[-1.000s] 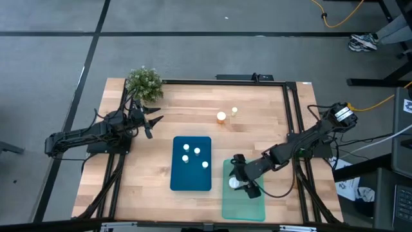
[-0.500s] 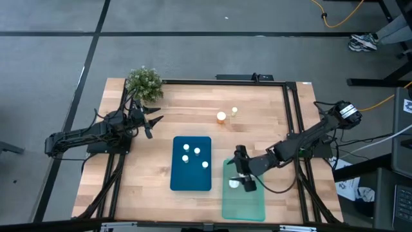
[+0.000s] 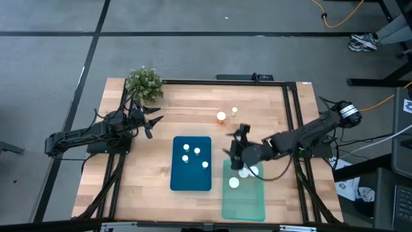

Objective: Pick and place medicine bottles into bin by pill shape (circle, oval)
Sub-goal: Put the orange pill bottle into the light blue bin

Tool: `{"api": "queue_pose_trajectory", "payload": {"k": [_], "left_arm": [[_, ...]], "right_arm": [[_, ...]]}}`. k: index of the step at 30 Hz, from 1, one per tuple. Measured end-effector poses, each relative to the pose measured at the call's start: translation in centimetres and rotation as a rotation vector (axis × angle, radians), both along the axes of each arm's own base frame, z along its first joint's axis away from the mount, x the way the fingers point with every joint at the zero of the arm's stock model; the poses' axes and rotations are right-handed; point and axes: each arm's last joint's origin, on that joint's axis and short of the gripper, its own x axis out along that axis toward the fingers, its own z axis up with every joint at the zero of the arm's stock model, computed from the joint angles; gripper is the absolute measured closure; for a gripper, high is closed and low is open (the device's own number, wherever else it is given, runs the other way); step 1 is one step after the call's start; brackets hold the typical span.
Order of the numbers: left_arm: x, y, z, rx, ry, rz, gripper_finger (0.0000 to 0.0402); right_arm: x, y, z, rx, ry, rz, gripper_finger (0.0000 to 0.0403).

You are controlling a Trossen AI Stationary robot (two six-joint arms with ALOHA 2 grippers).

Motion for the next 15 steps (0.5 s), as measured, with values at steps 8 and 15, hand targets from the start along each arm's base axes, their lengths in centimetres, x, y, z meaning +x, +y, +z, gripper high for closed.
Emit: {"api": "queue_pose_trajectory", "payload": {"k": [8, 15], "left_arm": [[0.0, 0.0, 0.0, 0.0, 0.0, 0.0, 0.0224], [0.0, 0.0, 0.0, 0.0, 0.0, 0.0, 0.0224]], "right_arm": [[0.1, -7.2, 0.6, -0.098, 0.243, -0.236, 0.0098], [-2.2, -10.6, -1.0, 0.05, 0.323, -0.335, 0.0098]]}}
